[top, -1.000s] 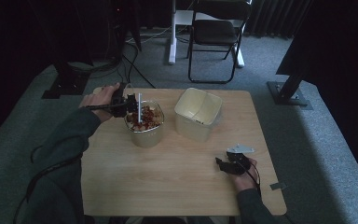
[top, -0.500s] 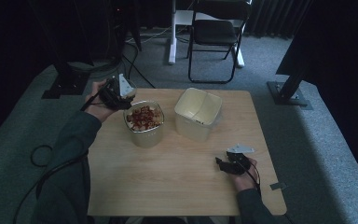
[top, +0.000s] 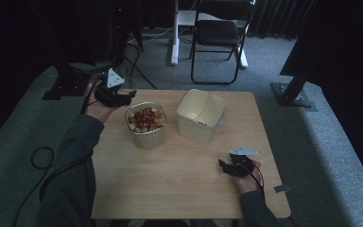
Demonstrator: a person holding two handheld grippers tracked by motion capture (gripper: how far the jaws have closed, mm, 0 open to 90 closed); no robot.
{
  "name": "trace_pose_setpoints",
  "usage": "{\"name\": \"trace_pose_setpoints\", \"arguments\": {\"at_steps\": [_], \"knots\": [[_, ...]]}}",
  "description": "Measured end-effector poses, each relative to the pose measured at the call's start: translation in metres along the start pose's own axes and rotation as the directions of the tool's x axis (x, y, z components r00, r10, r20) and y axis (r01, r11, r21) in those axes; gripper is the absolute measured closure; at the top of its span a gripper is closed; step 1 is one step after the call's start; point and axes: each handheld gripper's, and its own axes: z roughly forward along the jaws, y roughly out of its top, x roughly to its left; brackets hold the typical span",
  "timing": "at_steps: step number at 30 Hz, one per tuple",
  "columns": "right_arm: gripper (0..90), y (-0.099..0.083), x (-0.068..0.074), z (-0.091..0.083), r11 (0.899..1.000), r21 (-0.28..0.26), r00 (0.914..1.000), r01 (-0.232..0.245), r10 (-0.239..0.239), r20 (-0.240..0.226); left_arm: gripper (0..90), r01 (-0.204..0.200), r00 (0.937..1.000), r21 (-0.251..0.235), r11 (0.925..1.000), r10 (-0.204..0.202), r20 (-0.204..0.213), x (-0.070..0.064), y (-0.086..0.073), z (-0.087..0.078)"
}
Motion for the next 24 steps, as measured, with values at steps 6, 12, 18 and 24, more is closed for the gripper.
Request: {"name": "trace_pose_setpoints", "arguments": {"at_steps": [6,12,18,24], "knots": [[40.2,0.000,0.000,0.000,1.000,0.000,1.0000,-0.001,0.001,0.001,33.8,0.001,1.0000,-0.008,1.0000,-0.001,0.001,-0.003,0.003,0.001],[40.2,0.000,0.000,0.000,1.000,0.000,1.0000,-0.001,0.001,0.002,33.6,0.000,0.9999,-0.023,0.9997,0.001,0.015,-0.009,0.009,0.002],[40.2,0.000,0.000,0.000,1.000,-0.001,1.0000,-0.002,0.002,0.002,33.5,0.017,0.9996,-0.030,0.9994,-0.016,0.024,-0.012,0.014,0.007],[40.1,0.000,0.000,0.000,1.000,-0.001,1.0000,-0.001,0.001,0.002,33.3,0.012,0.9992,-0.034,0.9993,-0.011,0.040,-0.020,0.018,0.012]]}}
